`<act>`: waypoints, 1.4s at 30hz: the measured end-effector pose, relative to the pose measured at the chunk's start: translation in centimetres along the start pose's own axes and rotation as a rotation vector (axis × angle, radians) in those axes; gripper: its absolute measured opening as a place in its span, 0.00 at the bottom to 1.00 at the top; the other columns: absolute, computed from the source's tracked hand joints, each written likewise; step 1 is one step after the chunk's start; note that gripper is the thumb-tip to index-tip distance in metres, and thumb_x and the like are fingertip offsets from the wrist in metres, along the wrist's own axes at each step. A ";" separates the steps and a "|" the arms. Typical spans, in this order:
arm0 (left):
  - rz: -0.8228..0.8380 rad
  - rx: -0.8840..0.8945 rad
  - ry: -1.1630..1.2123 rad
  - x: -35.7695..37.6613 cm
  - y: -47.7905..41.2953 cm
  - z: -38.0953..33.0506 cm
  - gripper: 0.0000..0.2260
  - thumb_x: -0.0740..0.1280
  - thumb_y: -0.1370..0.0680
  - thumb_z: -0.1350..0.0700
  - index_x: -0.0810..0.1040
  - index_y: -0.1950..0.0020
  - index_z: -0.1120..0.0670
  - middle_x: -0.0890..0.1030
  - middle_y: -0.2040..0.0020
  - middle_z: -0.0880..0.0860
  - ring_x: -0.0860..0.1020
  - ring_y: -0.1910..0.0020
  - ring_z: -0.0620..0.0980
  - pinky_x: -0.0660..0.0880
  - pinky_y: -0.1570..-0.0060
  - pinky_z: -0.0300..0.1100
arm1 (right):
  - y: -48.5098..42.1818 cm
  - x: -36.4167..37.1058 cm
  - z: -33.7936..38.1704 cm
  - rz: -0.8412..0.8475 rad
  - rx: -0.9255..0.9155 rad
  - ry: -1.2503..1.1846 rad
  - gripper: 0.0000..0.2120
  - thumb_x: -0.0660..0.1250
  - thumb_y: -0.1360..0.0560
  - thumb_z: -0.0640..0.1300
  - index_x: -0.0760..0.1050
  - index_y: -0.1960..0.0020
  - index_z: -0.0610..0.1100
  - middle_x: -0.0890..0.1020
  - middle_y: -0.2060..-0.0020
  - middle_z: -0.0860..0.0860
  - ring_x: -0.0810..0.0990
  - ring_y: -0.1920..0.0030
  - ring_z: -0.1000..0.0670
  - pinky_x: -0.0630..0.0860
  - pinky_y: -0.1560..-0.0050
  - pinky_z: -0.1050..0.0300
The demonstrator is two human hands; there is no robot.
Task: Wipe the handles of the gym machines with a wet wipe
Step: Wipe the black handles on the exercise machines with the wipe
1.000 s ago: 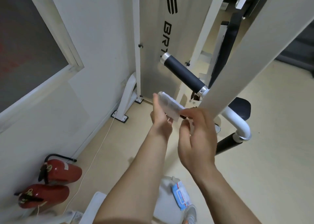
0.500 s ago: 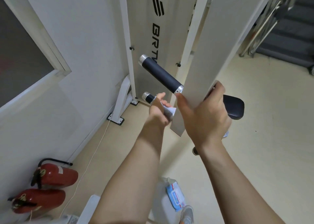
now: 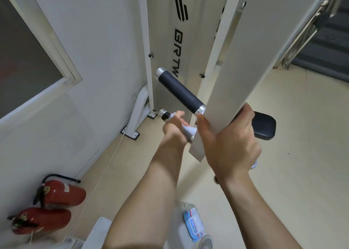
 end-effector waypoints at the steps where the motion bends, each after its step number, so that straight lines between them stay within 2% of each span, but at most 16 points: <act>1: -0.059 0.017 -0.010 -0.3 -0.8 -1.2 0.16 0.68 0.22 0.54 0.65 0.65 0.52 0.64 0.67 0.49 0.69 0.69 0.48 0.76 0.63 0.40 | 0.1 -0.1 0.0 0.010 -0.005 0.000 0.38 0.66 0.33 0.70 0.62 0.36 0.44 0.82 0.53 0.48 0.83 0.54 0.40 0.71 0.66 0.53; 5: 0.053 0.093 0.042 -2.5 -2.7 -2.9 0.19 0.76 0.29 0.46 0.66 0.62 0.51 0.68 0.62 0.52 0.72 0.64 0.50 0.74 0.55 0.39 | 0.4 0.0 0.2 0.003 -0.020 0.012 0.38 0.66 0.33 0.70 0.63 0.37 0.43 0.82 0.55 0.48 0.83 0.56 0.40 0.69 0.68 0.55; 8: 0.289 0.062 0.180 -3.2 -2.0 -0.1 0.23 0.77 0.35 0.43 0.62 0.70 0.47 0.65 0.75 0.46 0.65 0.73 0.44 0.58 0.64 0.37 | 0.7 0.1 0.5 -0.028 -0.013 0.029 0.38 0.65 0.32 0.70 0.63 0.37 0.42 0.81 0.57 0.47 0.82 0.58 0.40 0.70 0.68 0.55; 10: 0.392 -0.010 0.288 -2.6 0.3 2.0 0.22 0.77 0.33 0.44 0.64 0.71 0.48 0.66 0.78 0.44 0.64 0.76 0.42 0.60 0.68 0.36 | 0.5 0.1 0.4 -0.041 -0.015 0.035 0.38 0.65 0.32 0.70 0.64 0.37 0.42 0.81 0.58 0.47 0.83 0.59 0.41 0.69 0.68 0.55; 14: 0.115 -0.061 0.079 -0.9 0.8 1.8 0.19 0.72 0.24 0.48 0.65 0.66 0.50 0.63 0.72 0.46 0.64 0.77 0.43 0.71 0.76 0.31 | 0.3 -0.1 -0.1 -0.037 -0.015 0.020 0.38 0.66 0.32 0.70 0.64 0.36 0.42 0.82 0.55 0.47 0.83 0.56 0.41 0.71 0.67 0.54; 17: -0.034 -0.001 0.078 -0.5 0.0 -1.6 0.18 0.74 0.28 0.43 0.65 0.61 0.46 0.63 0.70 0.46 0.67 0.71 0.45 0.77 0.63 0.37 | 0.4 -0.2 0.0 0.018 -0.015 0.025 0.37 0.65 0.32 0.71 0.62 0.37 0.44 0.81 0.54 0.48 0.82 0.55 0.41 0.74 0.67 0.51; 19: 0.073 0.068 0.108 -1.2 -0.2 -3.0 0.15 0.71 0.28 0.37 0.67 0.60 0.41 0.65 0.76 0.45 0.67 0.77 0.44 0.74 0.57 0.38 | 0.3 0.0 0.4 0.045 -0.018 0.019 0.36 0.64 0.32 0.71 0.62 0.38 0.44 0.80 0.54 0.49 0.82 0.55 0.41 0.73 0.67 0.52; 22: 0.325 0.036 0.310 -2.5 0.2 -1.8 0.26 0.68 0.30 0.29 0.64 0.70 0.48 0.65 0.79 0.45 0.64 0.81 0.44 0.64 0.71 0.35 | 0.5 0.2 0.9 0.035 -0.022 0.029 0.38 0.64 0.31 0.71 0.65 0.37 0.42 0.81 0.53 0.48 0.82 0.54 0.41 0.70 0.67 0.54; 25: 0.370 0.023 0.232 -2.6 0.5 1.3 0.26 0.66 0.27 0.31 0.64 0.71 0.50 0.64 0.79 0.46 0.64 0.80 0.44 0.61 0.74 0.35 | 0.5 0.2 0.7 0.007 -0.024 0.053 0.38 0.63 0.32 0.71 0.66 0.38 0.40 0.80 0.57 0.48 0.82 0.58 0.41 0.65 0.68 0.56; 29: 0.188 -0.073 0.109 -1.0 0.9 1.6 0.17 0.72 0.28 0.36 0.73 0.56 0.47 0.63 0.68 0.48 0.66 0.71 0.44 0.76 0.65 0.33 | 0.3 0.1 -0.2 -0.025 -0.028 0.042 0.38 0.64 0.32 0.70 0.64 0.37 0.42 0.82 0.56 0.48 0.82 0.57 0.41 0.66 0.67 0.56; 31: 0.075 -0.057 0.113 -0.4 1.1 -0.5 0.18 0.72 0.29 0.34 0.69 0.57 0.44 0.58 0.67 0.47 0.61 0.73 0.45 0.74 0.74 0.34 | 0.4 0.0 -0.4 -0.003 -0.028 0.034 0.38 0.65 0.32 0.70 0.62 0.36 0.44 0.82 0.54 0.48 0.82 0.55 0.42 0.66 0.66 0.56; 33: 0.053 0.024 0.158 -0.2 1.0 -2.4 0.22 0.69 0.29 0.31 0.72 0.40 0.39 0.60 0.71 0.47 0.61 0.75 0.45 0.77 0.70 0.39 | 0.3 0.1 -0.2 0.005 -0.043 0.047 0.38 0.65 0.32 0.71 0.63 0.37 0.43 0.81 0.55 0.48 0.82 0.56 0.42 0.64 0.67 0.57; 35: 0.142 0.070 0.200 -1.0 0.8 -2.7 0.23 0.64 0.28 0.26 0.76 0.53 0.45 0.62 0.77 0.46 0.63 0.78 0.44 0.75 0.58 0.37 | 0.3 0.3 0.2 -0.006 -0.039 0.054 0.38 0.65 0.32 0.71 0.66 0.38 0.41 0.80 0.56 0.49 0.82 0.58 0.43 0.63 0.68 0.58; 37: 0.260 0.071 0.268 -2.1 0.2 -1.7 0.30 0.61 0.32 0.22 0.65 0.70 0.49 0.62 0.79 0.46 0.61 0.80 0.45 0.65 0.66 0.32 | 0.4 0.5 0.7 -0.009 -0.035 0.051 0.38 0.64 0.31 0.71 0.67 0.38 0.40 0.80 0.56 0.49 0.82 0.57 0.43 0.63 0.67 0.58; 39: 0.344 0.100 0.248 -2.4 0.3 0.1 0.33 0.58 0.33 0.19 0.62 0.74 0.49 0.62 0.80 0.46 0.59 0.79 0.46 0.57 0.72 0.38 | 0.5 0.6 0.8 -0.017 -0.043 0.057 0.38 0.63 0.31 0.71 0.68 0.38 0.40 0.81 0.56 0.48 0.82 0.57 0.43 0.63 0.66 0.58; 42: 0.341 0.074 0.188 -2.0 0.7 1.6 0.32 0.60 0.28 0.24 0.67 0.75 0.50 0.63 0.80 0.47 0.64 0.80 0.45 0.63 0.76 0.36 | 0.3 0.3 0.5 -0.035 -0.039 0.058 0.38 0.64 0.32 0.70 0.68 0.38 0.40 0.80 0.57 0.48 0.82 0.59 0.42 0.64 0.67 0.57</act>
Point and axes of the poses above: each hand's wrist, its own y-axis away from the middle knuckle, its own x-axis out of the palm, z = x × y, the point moved 1 cm from there along -y, towards the middle knuckle
